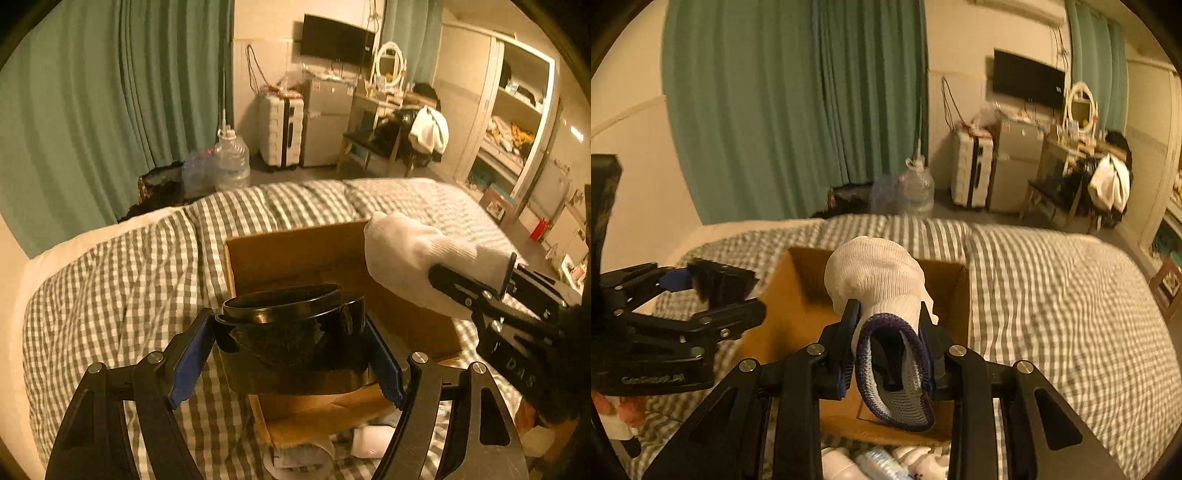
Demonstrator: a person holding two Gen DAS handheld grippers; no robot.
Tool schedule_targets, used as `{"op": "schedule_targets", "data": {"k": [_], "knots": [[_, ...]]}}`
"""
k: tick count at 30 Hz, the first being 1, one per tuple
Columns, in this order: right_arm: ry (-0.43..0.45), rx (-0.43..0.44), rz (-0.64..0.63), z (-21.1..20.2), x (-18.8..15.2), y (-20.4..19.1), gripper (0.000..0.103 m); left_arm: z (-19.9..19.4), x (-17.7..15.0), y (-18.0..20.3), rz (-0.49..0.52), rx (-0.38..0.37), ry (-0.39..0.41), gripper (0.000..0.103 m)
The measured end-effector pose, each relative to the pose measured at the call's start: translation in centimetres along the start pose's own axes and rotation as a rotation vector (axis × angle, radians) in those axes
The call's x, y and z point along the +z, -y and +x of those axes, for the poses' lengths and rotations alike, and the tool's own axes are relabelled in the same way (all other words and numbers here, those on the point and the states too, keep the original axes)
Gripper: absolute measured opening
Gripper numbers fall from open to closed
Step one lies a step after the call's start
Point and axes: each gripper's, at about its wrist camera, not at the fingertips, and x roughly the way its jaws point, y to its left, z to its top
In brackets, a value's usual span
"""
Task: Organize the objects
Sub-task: 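Drop the sock and black container into the box with both grippers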
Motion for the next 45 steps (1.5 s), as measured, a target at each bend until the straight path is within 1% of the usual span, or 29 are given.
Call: {"op": "schedule_targets", "data": {"k": [1, 3, 6, 10, 14, 17, 19, 20, 21, 22, 23, 24, 26, 28, 29, 31, 32, 33, 34, 36, 40, 43, 45], "knots": [[-0.016, 0.008, 0.012, 0.9, -0.2, 0.5, 0.028, 0.8, 0.0, 0.2, 0.017, 0.018, 0.002, 0.079], [-0.034, 0.016, 0.028, 2.0, -0.5, 0.9, 0.028, 1.6, -0.1, 0.5, 0.046, 0.031, 0.009, 0.079], [-0.049, 0.008, 0.032, 3.2, -0.8, 1.1, 0.028, 3.1, 0.0, 0.8, 0.064, 0.016, 0.004, 0.079], [-0.066, 0.019, 0.052, 4.3, -1.0, 1.3, 0.028, 4.7, -0.2, 1.1, 0.078, -0.002, -0.002, 0.079], [-0.059, 0.016, 0.061, 4.2, -1.2, 1.0, 0.03, 5.3, -0.4, 1.4, 0.086, -0.014, -0.005, 0.079], [-0.053, 0.027, 0.075, 3.8, -0.8, 1.4, 0.031, 4.8, -0.6, 1.5, 0.09, -0.034, -0.01, 0.081], [-0.042, 0.03, 0.081, 3.0, -0.4, 1.5, 0.034, 4.2, -0.6, 1.8, 0.099, -0.029, -0.005, 0.081], [-0.031, 0.027, 0.08, 2.5, -0.2, 1.4, 0.035, 3.8, -0.7, 2.0, 0.103, -0.019, -0.003, 0.081], [-0.02, 0.023, 0.081, 2.1, 0.1, 1.5, 0.04, 3.4, -0.6, 1.9, 0.103, -0.013, -0.001, 0.082], [-0.004, 0.02, 0.083, 1.3, 0.3, 1.5, 0.049, 3.0, -0.6, 2.0, 0.104, -0.007, 0.004, 0.085], [0.011, 0.019, 0.087, 0.5, 0.6, 1.5, 0.053, 2.4, -0.6, 2.1, 0.103, -0.005, 0.011, 0.087], [0.029, 0.018, 0.091, -0.5, 0.9, 1.5, 0.057, 1.6, -0.5, 2.2, 0.1, -0.006, 0.019, 0.093], [0.05, 0.01, 0.086, -2.3, 1.5, 1.2, 0.058, -0.1, -0.4, 2.4, 0.094, -0.008, 0.041, 0.094], [0.07, -0.009, 0.076, -4.1, 2.0, 0.9, 0.065, -1.9, -0.3, 2.6, 0.094, -0.004, 0.056, 0.097], [0.079, -0.02, 0.074, -4.9, 2.2, 0.8, 0.067, -2.9, -0.3, 2.7, 0.095, 0.003, 0.066, 0.099], [0.092, -0.046, 0.076, -6.9, 2.6, 0.6, 0.074, -5.0, -0.4, 2.8, 0.097, 0.019, 0.094, 0.1], [0.096, -0.052, 0.078, -7.8, 2.8, 0.5, 0.075, -6.1, -0.6, 2.8, 0.095, 0.026, 0.107, 0.1], [0.103, -0.055, 0.081, -8.8, 2.9, 0.4, 0.079, -7.2, -0.7, 2.8, 0.092, 0.031, 0.116, 0.1], [0.116, -0.055, 0.082, -10.1, 3.1, 0.1, 0.085, -7.9, -0.7, 2.6, 0.088, 0.032, 0.121, 0.101], [0.138, -0.064, 0.081, -12.4, 3.4, -0.3, 0.09, -10.0, -0.9, 2.4, 0.073, 0.032, 0.137, 0.101], [0.167, -0.094, 0.054, -16.7, 3.4, -1.7, 0.092, -13.4, -2.1, 2.3, 0.068, 0.068, 0.168, 0.101], [0.18, -0.11, 0.036, -19.1, 3.2, -3.1, 0.093, -15.7, -3.2, 2.0, 0.056, 0.071, 0.191, 0.101], [0.178, -0.11, 0.023, -19.9, 3.1, -3.8, 0.093, -16.6, -4.0, 1.5, 0.042, 0.072, 0.198, 0.102]]}}
